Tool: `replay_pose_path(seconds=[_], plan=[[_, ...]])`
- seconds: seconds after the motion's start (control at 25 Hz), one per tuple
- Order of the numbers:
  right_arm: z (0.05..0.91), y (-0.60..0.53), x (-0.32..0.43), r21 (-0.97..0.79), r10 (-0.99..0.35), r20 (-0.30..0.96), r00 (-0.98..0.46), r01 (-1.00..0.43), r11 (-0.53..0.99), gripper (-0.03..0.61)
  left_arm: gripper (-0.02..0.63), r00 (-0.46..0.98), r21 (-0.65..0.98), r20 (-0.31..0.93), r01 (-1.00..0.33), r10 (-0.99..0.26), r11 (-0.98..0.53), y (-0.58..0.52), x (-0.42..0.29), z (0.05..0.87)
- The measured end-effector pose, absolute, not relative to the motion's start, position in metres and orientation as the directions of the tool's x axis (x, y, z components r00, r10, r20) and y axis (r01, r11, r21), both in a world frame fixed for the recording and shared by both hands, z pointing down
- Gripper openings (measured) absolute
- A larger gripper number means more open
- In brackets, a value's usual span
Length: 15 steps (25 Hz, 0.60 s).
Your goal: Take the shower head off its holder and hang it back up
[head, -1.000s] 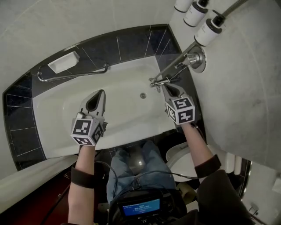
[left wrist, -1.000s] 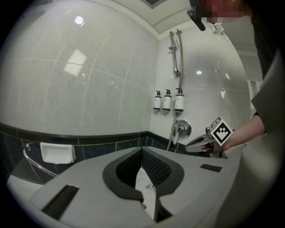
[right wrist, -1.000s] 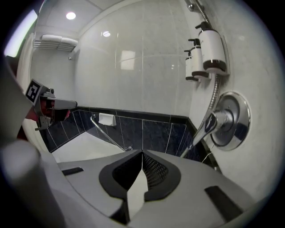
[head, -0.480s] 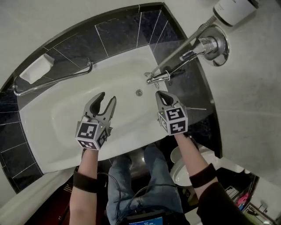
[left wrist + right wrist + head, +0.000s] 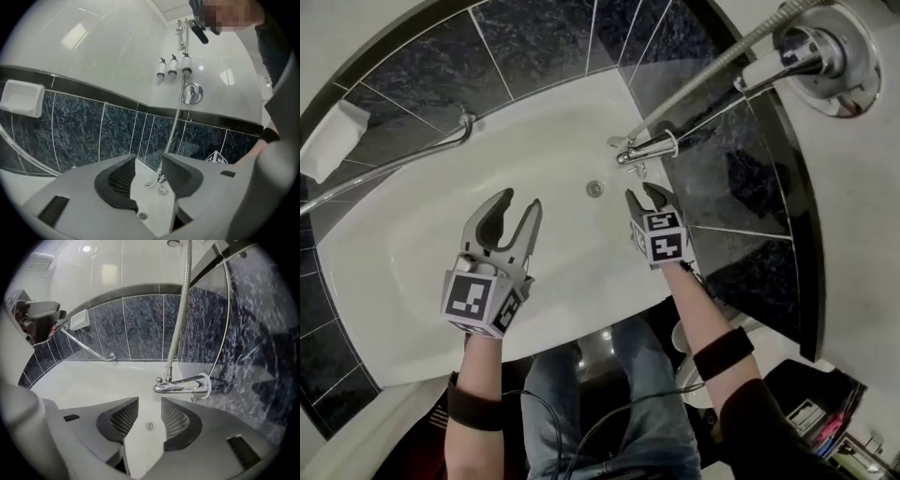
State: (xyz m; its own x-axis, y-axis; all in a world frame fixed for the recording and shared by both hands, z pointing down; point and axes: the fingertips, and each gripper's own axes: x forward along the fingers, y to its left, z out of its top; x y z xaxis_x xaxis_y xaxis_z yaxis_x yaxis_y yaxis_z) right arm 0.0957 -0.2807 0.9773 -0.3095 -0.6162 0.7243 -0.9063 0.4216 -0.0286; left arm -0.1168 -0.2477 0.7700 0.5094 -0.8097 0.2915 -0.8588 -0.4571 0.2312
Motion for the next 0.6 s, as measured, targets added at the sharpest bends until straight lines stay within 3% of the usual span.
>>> replay_pose_path(seconds=[0.24, 0.6], plan=[[1.064, -0.308, 0.103, 0.021, -0.678, 0.689, -0.258, -0.927, 0.374, 0.232, 0.008, 0.464, 0.176, 0.266, -0.885, -0.845, -0.431, -0.226, -0.144, 0.819], [1.116, -0.358, 0.11, 0.135, -0.796, 0.577, -0.184, -0.94, 0.315, 0.241, 0.0, 0.456, 0.155, 0.313, -0.89, -0.833, -0.429, -0.204, -0.162, 0.89]])
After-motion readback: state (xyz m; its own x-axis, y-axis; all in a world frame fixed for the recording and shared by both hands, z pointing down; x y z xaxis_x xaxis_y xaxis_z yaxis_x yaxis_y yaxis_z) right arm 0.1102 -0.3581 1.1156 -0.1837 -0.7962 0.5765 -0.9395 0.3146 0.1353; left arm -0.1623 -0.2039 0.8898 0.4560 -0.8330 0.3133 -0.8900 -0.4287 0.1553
